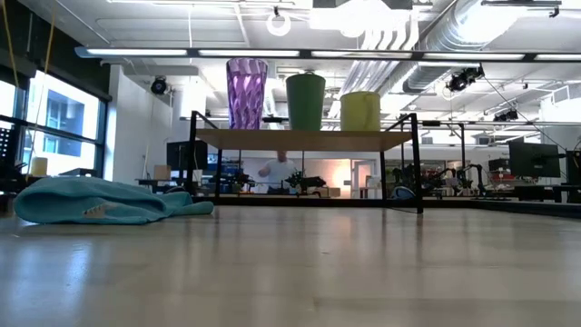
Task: Stack small to large cups/mugs on shelf
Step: Return to Home Position
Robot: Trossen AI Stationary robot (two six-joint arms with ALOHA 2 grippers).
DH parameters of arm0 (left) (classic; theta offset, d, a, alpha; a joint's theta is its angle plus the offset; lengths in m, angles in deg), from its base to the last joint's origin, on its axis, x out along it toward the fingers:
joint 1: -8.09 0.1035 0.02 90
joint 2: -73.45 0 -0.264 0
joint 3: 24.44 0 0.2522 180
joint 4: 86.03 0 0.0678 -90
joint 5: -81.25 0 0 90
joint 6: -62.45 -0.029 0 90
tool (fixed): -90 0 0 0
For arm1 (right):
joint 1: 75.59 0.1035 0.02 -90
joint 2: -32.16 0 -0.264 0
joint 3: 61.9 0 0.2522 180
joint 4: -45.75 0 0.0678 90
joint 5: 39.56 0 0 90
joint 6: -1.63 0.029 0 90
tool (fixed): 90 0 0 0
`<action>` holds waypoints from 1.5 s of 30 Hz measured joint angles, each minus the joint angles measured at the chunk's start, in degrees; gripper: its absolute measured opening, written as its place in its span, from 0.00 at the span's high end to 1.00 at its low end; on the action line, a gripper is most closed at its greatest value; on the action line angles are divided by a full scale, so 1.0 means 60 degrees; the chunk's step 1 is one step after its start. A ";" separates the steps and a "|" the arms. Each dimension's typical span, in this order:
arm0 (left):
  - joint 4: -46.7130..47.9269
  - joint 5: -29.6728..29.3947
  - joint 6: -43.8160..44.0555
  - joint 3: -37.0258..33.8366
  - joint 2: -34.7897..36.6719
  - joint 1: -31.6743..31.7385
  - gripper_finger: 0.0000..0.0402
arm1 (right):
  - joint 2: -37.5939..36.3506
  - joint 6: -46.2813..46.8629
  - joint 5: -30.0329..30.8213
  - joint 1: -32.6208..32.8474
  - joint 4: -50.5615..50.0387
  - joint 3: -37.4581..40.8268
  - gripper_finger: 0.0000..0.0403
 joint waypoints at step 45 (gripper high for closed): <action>-0.1851 -0.1016 -0.0580 0.0000 -0.0007 0.0000 0.73 | -0.7809 -0.0726 0.0706 0.3953 1.2364 1.2112 0.60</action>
